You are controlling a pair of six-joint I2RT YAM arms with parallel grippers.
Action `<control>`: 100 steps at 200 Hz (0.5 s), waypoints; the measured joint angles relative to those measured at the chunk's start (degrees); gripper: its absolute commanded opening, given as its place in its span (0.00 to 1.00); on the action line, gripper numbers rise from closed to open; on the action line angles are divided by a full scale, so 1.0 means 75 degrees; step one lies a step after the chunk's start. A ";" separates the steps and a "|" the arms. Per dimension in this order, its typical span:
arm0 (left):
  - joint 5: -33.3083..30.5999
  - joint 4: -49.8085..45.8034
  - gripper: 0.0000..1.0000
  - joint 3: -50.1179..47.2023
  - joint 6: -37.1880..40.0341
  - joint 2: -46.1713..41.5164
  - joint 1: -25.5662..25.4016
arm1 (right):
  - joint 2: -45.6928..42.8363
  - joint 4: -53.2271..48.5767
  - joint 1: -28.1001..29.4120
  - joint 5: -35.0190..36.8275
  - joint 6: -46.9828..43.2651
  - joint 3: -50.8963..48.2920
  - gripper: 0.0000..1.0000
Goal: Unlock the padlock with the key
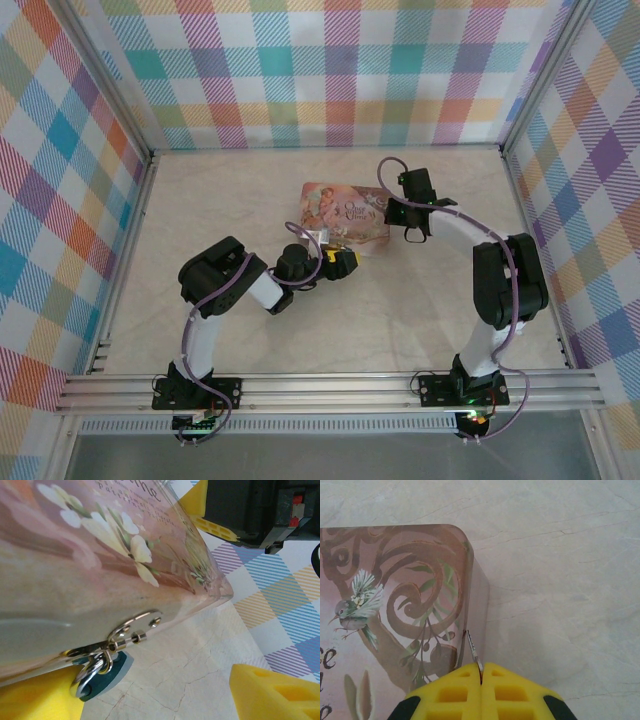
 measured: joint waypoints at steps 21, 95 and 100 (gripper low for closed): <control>-0.0003 -0.0003 0.70 -0.0003 -0.0026 0.0000 0.0015 | 0.0000 0.0015 0.0000 -0.0052 -0.0003 -0.0006 0.00; -0.0006 0.0096 0.57 -0.0239 -0.0221 0.0000 0.0251 | 0.0000 0.0087 0.0006 -0.0105 0.0003 -0.0067 0.00; -0.0003 0.0108 0.57 -0.0245 -0.0221 0.0000 0.0259 | 0.0000 0.0096 0.0009 -0.0111 0.0003 -0.0067 0.00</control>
